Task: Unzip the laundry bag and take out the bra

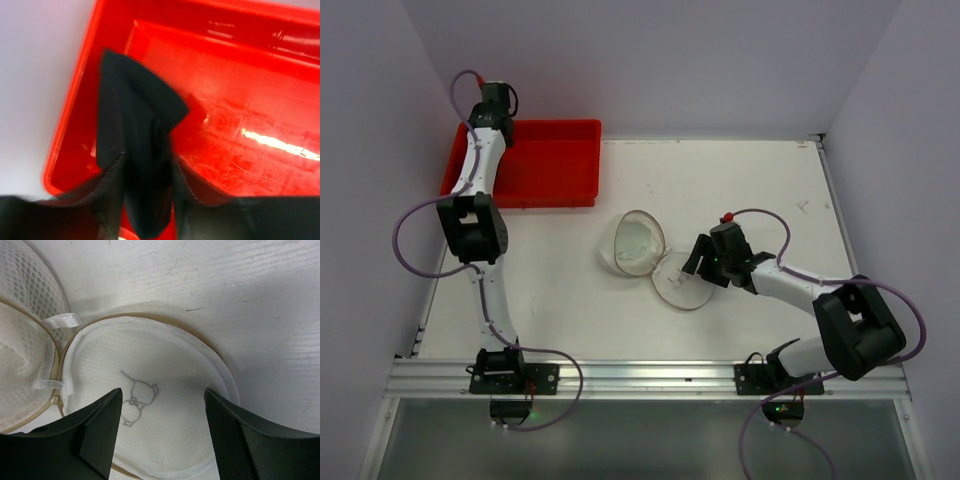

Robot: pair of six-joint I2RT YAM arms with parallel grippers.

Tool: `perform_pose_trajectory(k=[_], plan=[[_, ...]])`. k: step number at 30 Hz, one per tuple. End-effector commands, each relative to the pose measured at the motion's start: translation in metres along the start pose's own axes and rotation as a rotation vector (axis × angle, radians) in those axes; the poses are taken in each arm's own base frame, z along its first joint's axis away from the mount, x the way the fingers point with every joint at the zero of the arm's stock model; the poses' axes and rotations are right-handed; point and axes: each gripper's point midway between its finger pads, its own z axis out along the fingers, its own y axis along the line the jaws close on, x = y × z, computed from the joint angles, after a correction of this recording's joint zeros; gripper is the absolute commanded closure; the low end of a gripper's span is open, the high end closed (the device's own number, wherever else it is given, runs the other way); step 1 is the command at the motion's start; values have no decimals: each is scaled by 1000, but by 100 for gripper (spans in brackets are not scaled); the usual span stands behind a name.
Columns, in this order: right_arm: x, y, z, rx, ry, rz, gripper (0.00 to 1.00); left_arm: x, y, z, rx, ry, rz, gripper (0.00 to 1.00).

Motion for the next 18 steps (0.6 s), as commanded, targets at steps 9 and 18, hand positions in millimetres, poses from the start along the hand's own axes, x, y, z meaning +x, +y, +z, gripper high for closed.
perform_pose_trajectory(k=[9, 18], plan=[[1, 3, -5, -6, 30, -51, 31, -46, -37, -135, 217, -146, -104, 15], [-6, 5, -18, -34, -22, -57, 31, 47, -171, -312, 618, -109, -12, 25]])
